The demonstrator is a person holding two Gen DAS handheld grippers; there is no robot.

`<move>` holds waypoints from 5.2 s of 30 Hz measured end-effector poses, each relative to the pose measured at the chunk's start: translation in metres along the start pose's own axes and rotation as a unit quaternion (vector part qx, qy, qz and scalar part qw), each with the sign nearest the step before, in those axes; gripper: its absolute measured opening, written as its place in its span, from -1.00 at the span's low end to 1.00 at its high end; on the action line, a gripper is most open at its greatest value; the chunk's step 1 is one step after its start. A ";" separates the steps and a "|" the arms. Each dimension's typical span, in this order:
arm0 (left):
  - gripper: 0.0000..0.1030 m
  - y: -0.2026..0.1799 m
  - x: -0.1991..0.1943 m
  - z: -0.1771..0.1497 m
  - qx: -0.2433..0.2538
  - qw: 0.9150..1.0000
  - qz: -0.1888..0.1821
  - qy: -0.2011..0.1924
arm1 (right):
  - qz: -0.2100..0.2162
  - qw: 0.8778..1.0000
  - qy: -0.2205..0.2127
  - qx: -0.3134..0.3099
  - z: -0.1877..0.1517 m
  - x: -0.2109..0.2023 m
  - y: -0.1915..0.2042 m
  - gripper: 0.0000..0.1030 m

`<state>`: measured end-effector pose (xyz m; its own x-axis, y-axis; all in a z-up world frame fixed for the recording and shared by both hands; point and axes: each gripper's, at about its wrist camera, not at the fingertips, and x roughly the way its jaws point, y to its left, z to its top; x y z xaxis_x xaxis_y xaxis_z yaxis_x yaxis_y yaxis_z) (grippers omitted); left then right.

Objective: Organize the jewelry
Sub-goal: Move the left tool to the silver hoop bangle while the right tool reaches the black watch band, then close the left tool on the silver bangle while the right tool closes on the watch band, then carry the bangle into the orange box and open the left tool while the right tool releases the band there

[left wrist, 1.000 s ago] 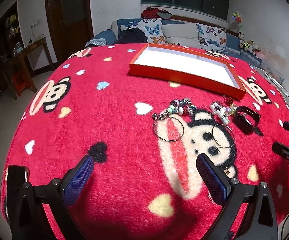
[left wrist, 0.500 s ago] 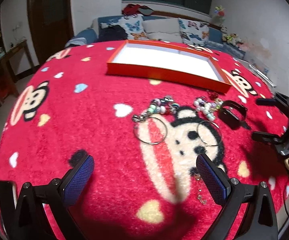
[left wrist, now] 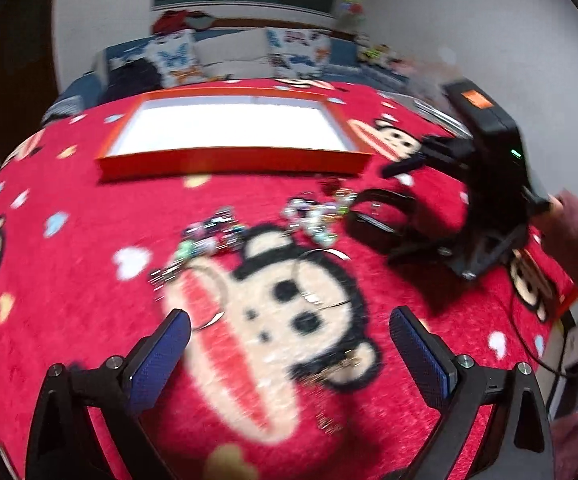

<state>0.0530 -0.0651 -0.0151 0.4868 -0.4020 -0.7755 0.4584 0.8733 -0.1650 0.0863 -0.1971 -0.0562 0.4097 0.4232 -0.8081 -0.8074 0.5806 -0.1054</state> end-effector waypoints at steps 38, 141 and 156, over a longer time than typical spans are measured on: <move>0.03 -0.034 0.081 0.032 0.171 0.984 -0.036 0.036 | 0.083 0.996 -0.006 0.031 0.000 -0.002 -0.005 0.09; 0.16 0.111 0.141 0.187 0.007 0.998 0.061 0.017 | -0.117 0.950 -0.049 0.286 0.079 0.054 -0.101 0.36; 0.23 0.091 0.071 0.168 0.001 0.997 0.073 -0.036 | -0.186 0.952 -0.052 0.236 0.086 0.044 -0.073 0.48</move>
<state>0.2543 -0.0603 0.0166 0.6001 -0.2891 -0.7459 0.3801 0.9235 -0.0521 0.2004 -0.1609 -0.0343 0.6896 0.1791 -0.7017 -0.3277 0.9412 -0.0818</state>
